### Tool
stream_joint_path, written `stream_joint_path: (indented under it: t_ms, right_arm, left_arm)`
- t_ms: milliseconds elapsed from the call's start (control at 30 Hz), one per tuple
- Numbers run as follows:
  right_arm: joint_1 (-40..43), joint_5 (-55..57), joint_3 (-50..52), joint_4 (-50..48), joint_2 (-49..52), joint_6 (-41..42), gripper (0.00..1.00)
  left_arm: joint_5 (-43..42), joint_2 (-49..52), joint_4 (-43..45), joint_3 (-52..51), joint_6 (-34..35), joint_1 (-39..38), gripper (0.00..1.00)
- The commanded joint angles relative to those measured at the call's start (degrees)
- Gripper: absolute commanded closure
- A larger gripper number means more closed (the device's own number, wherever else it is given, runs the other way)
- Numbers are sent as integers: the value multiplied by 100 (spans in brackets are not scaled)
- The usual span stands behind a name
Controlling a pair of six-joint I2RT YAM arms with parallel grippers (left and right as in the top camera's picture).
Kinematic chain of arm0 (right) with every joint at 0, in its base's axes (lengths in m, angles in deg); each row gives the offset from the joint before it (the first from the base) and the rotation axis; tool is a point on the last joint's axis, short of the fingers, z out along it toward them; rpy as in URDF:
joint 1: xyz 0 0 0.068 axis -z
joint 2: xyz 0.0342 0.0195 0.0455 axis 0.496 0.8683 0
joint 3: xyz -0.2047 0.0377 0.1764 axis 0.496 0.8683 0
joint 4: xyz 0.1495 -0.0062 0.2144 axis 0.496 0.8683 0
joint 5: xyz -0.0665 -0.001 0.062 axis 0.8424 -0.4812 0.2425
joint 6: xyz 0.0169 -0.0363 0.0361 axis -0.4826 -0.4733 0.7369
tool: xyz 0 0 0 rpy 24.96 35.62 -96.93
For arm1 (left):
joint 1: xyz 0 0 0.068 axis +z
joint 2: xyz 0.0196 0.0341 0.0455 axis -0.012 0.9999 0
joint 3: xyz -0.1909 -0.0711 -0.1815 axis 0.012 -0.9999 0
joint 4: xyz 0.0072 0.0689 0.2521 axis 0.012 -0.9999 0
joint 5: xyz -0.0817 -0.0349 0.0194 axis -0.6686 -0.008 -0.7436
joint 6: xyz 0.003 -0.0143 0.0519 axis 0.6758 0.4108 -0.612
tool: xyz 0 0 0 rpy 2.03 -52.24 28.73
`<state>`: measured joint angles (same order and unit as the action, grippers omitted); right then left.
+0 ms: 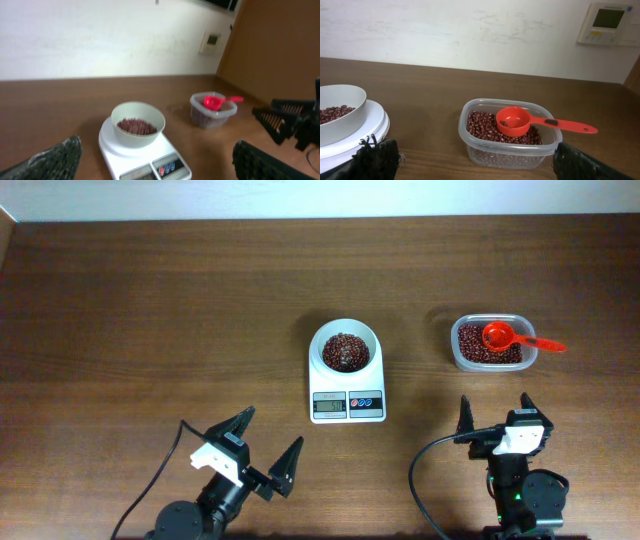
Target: Scoop item into bowl and weigh 50g on scale
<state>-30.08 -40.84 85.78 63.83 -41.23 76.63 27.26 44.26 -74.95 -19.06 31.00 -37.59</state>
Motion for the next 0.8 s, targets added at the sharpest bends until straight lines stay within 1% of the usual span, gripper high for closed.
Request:
stream_joint_path:
  t_ms: [0,100,233,267,367,433,467,567,667,767]
  right_arm:
    - [42,-57,28,28,-48,-17,1]
    - [42,-57,28,28,-48,-17,1]
    - [42,-57,28,28,-48,-17,1]
    - [42,-57,28,28,-48,-17,1]
    - [42,-57,28,28,-48,-17,1]
    - [42,-57,28,28,-48,-17,1]
    - [42,-57,28,28,-48,-17,1]
    - [42,-57,28,28,-48,-17,1]
    - [42,-57,28,28,-48,-17,1]
    - [42,-57,28,28,-48,-17,1]
  left_arm:
    - [63,-55,1182,-654,11,-7,1]
    - [57,-57,2092,-1165,13,-7,1]
    - [337,-57,1843,-1141,7,33,1]
    - [452,-57,1547,-1141,7,343,1]
    - [446,-57,1224,-1141,9,1049,1]
    - [452,-57,892,-1141,-39,1775,1]
    - [446,-57,728,-1141,-37,1965,1]
    - [315,-57,710,-1141,-699,2553,1]
    - [280,-57,699,-1141,-1172,2809,1]
    - [232,-57,693,-1141,-1231,2802,1]
